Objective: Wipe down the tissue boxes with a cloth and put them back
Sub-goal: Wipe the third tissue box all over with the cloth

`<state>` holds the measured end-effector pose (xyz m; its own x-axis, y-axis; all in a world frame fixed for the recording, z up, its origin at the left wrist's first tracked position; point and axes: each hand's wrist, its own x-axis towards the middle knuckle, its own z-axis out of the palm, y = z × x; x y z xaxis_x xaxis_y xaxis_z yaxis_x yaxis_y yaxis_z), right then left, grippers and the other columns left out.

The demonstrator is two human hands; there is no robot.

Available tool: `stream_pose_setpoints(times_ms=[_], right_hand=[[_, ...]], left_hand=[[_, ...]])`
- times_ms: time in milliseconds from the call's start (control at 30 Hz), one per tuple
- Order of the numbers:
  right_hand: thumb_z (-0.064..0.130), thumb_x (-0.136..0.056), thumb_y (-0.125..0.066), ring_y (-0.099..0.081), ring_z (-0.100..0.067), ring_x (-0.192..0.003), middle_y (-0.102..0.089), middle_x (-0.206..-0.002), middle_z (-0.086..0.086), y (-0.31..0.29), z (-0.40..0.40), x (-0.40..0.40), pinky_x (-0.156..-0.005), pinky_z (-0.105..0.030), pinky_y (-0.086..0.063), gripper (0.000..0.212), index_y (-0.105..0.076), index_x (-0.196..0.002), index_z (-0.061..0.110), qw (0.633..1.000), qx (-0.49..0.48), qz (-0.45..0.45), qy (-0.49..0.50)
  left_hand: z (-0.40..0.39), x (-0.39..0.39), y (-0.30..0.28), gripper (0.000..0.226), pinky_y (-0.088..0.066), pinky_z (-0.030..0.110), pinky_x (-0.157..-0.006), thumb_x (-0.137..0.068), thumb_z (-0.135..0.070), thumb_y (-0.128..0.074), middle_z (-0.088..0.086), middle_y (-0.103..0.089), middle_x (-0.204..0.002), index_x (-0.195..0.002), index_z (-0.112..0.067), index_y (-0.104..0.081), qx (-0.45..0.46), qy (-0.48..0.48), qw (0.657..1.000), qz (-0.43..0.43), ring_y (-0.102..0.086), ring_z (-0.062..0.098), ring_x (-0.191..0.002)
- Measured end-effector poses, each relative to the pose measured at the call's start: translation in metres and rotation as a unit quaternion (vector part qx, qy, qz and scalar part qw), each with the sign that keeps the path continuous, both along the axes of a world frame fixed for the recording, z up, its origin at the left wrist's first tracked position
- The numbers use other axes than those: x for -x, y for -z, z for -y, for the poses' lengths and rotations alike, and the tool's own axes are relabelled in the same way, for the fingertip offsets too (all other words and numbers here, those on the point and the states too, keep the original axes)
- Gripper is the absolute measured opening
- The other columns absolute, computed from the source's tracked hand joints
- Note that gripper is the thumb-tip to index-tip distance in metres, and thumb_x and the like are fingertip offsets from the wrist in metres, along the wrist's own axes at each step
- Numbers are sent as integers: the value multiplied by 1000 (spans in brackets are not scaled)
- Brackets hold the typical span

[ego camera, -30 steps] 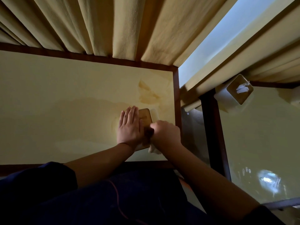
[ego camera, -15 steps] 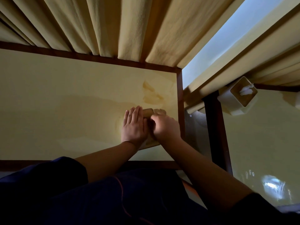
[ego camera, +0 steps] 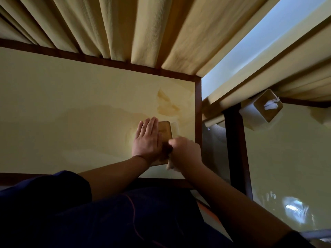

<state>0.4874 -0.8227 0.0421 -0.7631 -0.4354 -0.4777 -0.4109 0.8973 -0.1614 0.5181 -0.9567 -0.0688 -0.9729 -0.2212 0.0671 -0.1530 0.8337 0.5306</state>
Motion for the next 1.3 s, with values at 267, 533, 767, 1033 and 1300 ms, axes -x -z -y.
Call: stream_pose_setpoints(times_ms=[267, 533, 767, 1033, 1300], right_hand=[[10, -96, -61, -71, -29, -84, -74, -93, -3, 8, 42, 60, -74, -35, -57, 21, -79, -95, 21, 994, 24, -90, 51], [34, -106, -54, -61, -19, -74, -56, -91, 9, 19, 1, 2, -58, -30, -36, 23, -65, -89, 22, 994, 81, -64, 42], [29, -101, -67, -60, -5, -84, -69, -121, 16, 6, -32, -32, -60, -12, -32, 20, -76, -115, 40, 997, 70, 25, 25], [21, -100, -61, -65, -17, -70, -62, -76, 2, 1, 19, 29, -69, -32, -55, 20, -63, -80, 20, 997, -62, -1, 50], [15, -102, -60, -72, -27, -89, -75, -96, -3, -1, 46, 68, -72, -29, -51, 21, -80, -100, 22, 991, -9, -81, 103]], left_hand=[[-3, -5, -7, 52, -22, 47, -126, -104, -28, -35, 14, -55, -148, -146, -1, -52, -3, -9, 999, -31, -47, 34, -140], [-1, -2, 0, 58, -15, 43, -127, -105, -32, -31, 19, -53, -150, -148, 2, -50, 1, -4, 1000, -17, -47, 38, -141], [-2, -1, 0, 61, -6, 38, -129, -105, -34, -27, 16, -45, -158, -155, -2, -42, 3, 10, 1000, 4, -37, 34, -149], [-2, 0, 1, 57, -20, 44, -126, -105, -31, -32, 18, -54, -150, -147, 1, -51, 17, 17, 999, -22, -48, 37, -141], [-4, -3, -5, 55, -18, 45, -128, -106, -31, -31, 14, -52, -152, -149, -1, -49, 6, 5, 1000, -22, -43, 32, -145]])
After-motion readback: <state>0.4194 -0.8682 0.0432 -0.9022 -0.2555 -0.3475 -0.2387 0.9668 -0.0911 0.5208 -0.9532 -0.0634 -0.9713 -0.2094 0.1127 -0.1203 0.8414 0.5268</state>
